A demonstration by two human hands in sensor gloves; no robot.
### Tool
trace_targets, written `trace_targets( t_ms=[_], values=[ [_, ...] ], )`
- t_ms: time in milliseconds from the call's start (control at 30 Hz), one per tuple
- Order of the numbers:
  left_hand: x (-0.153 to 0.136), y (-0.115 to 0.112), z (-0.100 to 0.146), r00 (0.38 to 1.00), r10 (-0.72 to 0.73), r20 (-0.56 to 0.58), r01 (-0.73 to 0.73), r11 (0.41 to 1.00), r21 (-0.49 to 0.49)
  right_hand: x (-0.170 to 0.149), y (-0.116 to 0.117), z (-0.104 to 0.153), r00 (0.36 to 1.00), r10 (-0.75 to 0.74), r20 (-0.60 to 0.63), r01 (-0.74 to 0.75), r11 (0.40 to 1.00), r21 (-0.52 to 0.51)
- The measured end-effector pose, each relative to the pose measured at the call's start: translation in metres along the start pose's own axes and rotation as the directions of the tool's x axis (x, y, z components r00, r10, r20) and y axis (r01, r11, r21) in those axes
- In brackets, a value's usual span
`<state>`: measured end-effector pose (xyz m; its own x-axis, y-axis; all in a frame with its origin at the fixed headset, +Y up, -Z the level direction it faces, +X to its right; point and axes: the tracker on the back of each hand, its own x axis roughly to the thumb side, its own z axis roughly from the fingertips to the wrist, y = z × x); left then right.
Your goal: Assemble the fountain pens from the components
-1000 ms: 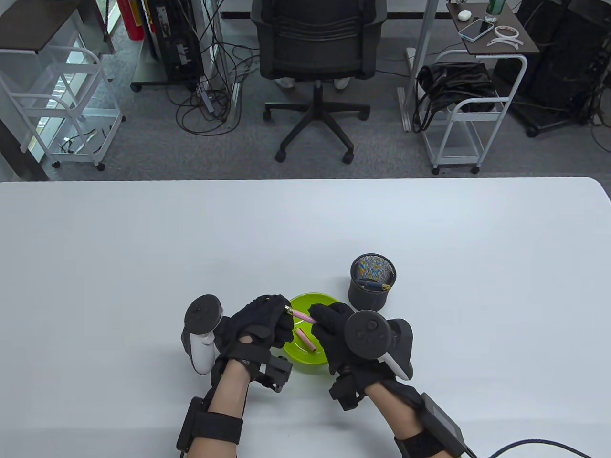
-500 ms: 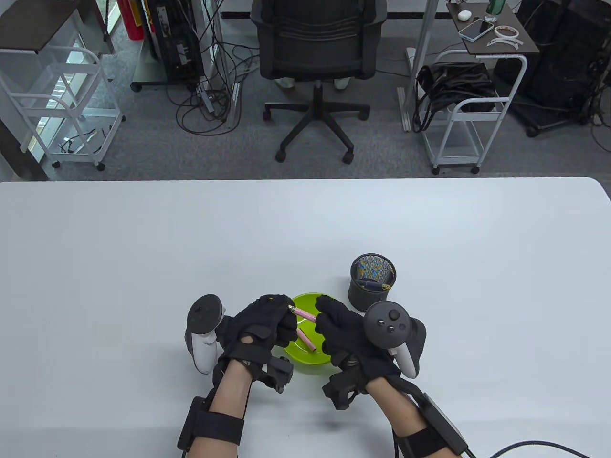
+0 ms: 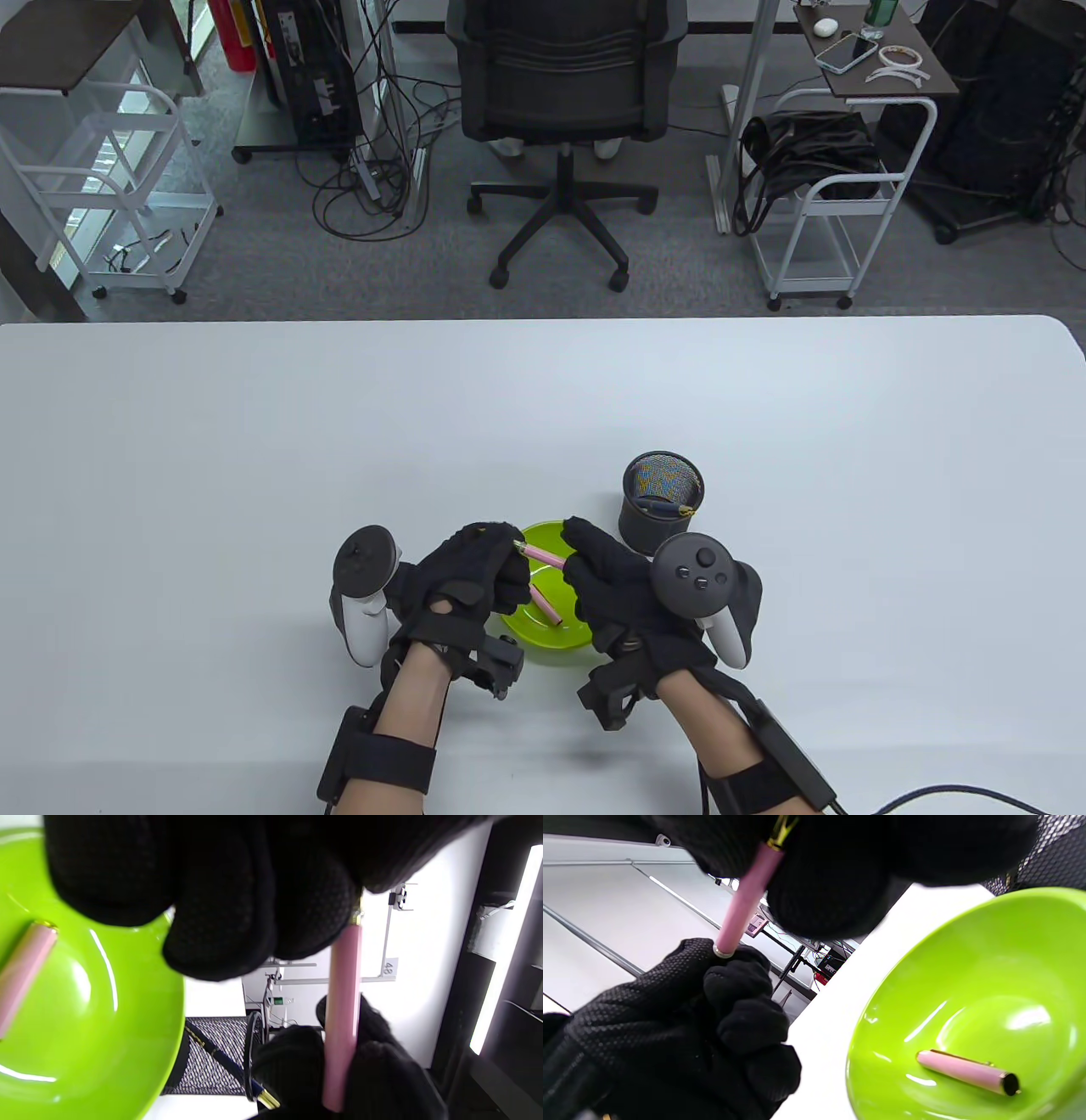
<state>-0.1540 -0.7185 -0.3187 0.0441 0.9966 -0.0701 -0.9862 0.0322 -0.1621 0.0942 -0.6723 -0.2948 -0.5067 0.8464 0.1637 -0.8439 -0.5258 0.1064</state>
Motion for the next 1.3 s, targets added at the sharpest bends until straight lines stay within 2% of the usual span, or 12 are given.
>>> trace_targets(
  t_ms=[100,167,233,433,567,700,833,933,1133,1300],
  values=[
    [0.001,0.001,0.001,1.000,0.016,-0.001,-0.016,1.000,0.006,-0.002,-0.001,0.000,0.999,-0.042,-0.023,0.042,0.999,0.005],
    [0.002,0.004,0.001,1.000,0.021,0.005,-0.021,0.999,0.026,-0.003,0.000,0.001,0.998,-0.068,0.003,0.068,0.998,0.013],
    [0.001,0.007,0.002,0.999,0.032,0.005,-0.032,0.999,0.042,0.000,0.001,-0.001,0.998,-0.053,0.032,0.051,0.996,0.069],
    [0.000,0.005,0.002,0.998,0.058,-0.003,-0.058,0.998,0.031,0.008,0.001,0.003,0.997,0.041,0.071,-0.041,0.999,-0.005],
    [-0.003,0.002,0.001,0.998,0.064,-0.016,-0.064,0.998,0.006,0.006,-0.002,0.004,0.996,0.086,0.030,-0.084,0.995,-0.053],
    [-0.005,0.001,0.000,0.997,0.070,-0.027,-0.070,0.997,-0.007,-0.003,-0.002,0.000,0.999,0.010,-0.033,-0.010,1.000,-0.028],
    [0.002,0.008,0.003,0.999,0.039,-0.005,-0.038,0.997,0.068,-0.008,-0.001,-0.001,0.998,-0.033,-0.053,0.032,0.999,-0.021],
    [0.003,0.017,0.005,0.998,0.059,0.006,-0.059,0.993,0.107,-0.004,-0.003,-0.002,0.999,0.038,-0.028,-0.037,0.999,0.018],
    [0.001,0.019,0.006,0.997,0.079,0.003,-0.079,0.990,0.113,0.004,-0.003,0.002,0.998,0.068,0.011,-0.068,0.997,-0.044],
    [0.001,0.017,0.005,0.998,0.070,-0.004,-0.070,0.993,0.099,0.002,-0.006,0.002,0.990,0.132,-0.041,-0.133,0.991,-0.031]
  ],
)
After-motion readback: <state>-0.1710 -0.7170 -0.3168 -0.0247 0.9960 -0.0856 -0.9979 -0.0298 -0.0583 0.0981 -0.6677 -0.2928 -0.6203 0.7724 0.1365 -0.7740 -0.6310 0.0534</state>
